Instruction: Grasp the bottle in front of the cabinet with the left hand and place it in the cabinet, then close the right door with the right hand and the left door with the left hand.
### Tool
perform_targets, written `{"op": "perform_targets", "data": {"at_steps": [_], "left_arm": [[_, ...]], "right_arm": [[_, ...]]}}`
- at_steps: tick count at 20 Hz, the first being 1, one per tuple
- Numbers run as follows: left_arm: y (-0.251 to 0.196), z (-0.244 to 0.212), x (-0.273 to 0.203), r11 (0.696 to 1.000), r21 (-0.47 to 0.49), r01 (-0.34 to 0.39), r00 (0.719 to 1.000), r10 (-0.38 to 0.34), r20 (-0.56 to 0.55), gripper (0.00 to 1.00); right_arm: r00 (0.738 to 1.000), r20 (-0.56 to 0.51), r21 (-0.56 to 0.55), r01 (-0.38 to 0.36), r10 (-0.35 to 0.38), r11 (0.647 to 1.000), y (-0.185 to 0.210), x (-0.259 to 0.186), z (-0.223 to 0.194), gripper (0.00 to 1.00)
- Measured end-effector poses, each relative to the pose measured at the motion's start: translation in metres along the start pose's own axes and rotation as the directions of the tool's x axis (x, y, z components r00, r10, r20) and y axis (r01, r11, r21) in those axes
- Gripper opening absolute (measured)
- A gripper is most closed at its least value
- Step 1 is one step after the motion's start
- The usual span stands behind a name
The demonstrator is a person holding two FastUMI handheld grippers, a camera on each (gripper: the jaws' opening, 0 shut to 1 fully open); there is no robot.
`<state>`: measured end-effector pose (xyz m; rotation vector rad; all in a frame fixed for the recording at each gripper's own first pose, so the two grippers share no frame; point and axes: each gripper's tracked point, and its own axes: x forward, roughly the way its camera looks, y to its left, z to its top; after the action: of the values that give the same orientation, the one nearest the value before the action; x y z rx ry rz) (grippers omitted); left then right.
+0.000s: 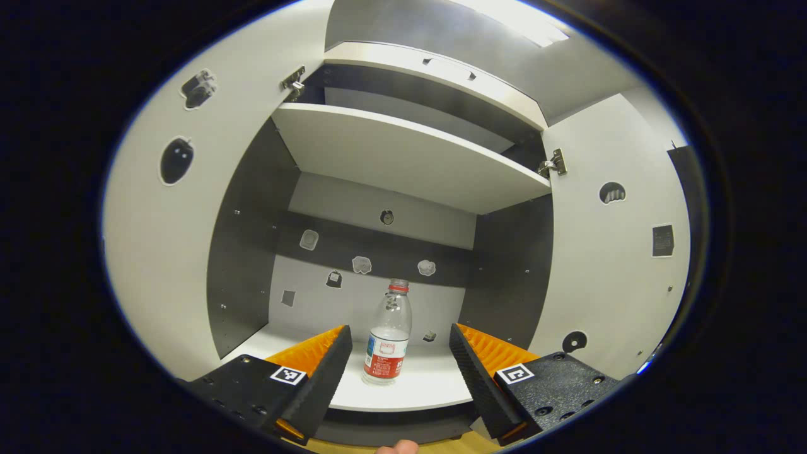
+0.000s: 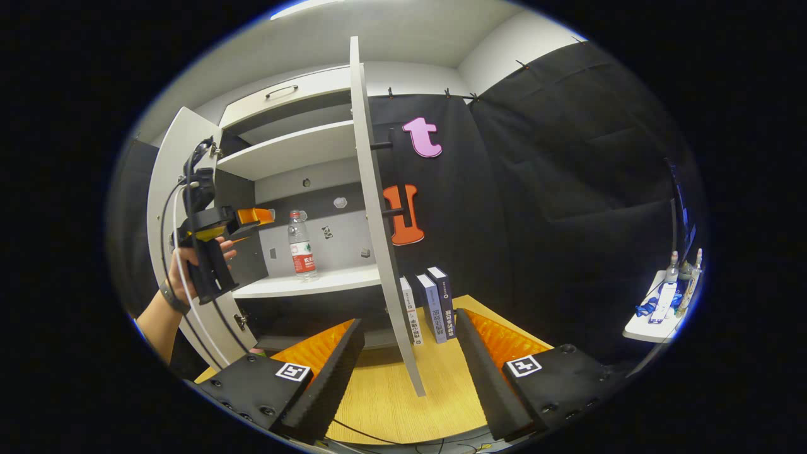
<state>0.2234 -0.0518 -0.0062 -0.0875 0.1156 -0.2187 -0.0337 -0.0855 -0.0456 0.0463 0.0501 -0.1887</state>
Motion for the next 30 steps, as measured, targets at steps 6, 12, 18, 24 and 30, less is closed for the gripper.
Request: {"op": "perform_targets", "data": {"at_steps": [6, 12, 18, 24, 30], "left_arm": [[0.016, -0.025, -0.109, 0.99, 0.04, -0.135, 0.991, 0.134, 0.01, 0.94], [0.026, -0.047, -0.177, 0.978, 0.098, -0.186, 0.982, 0.185, 0.018, 0.95], [0.002, -0.061, -0.206, 0.983, 0.083, -0.161, 0.987, 0.161, 0.006, 0.95], [-0.009, -0.062, -0.208, 0.981, 0.143, -0.129, 0.992, 0.127, 0.025, 0.95], [-0.011, -0.067, -0.215, 0.985, 0.11, -0.132, 0.991, 0.13, 0.019, 0.97]], "right_arm": [[0.998, 0.021, -0.017, -0.063, 0.064, 0.998, 0.003, 0.008, 0.007, 0.97], [0.992, 0.015, -0.027, -0.122, 0.122, 0.992, 0.018, 0.018, 0.0, 0.97], [0.995, 0.009, 0.006, -0.095, 0.095, 0.995, 0.014, 0.021, 0.002, 0.97], [0.988, 0.15, -0.062, 0.054, -0.044, 0.997, -0.049, 0.038, 0.088, 0.98], [0.987, 0.161, -0.034, 0.021, -0.015, 0.999, -0.067, 0.09, 0.134, 0.99]]}}
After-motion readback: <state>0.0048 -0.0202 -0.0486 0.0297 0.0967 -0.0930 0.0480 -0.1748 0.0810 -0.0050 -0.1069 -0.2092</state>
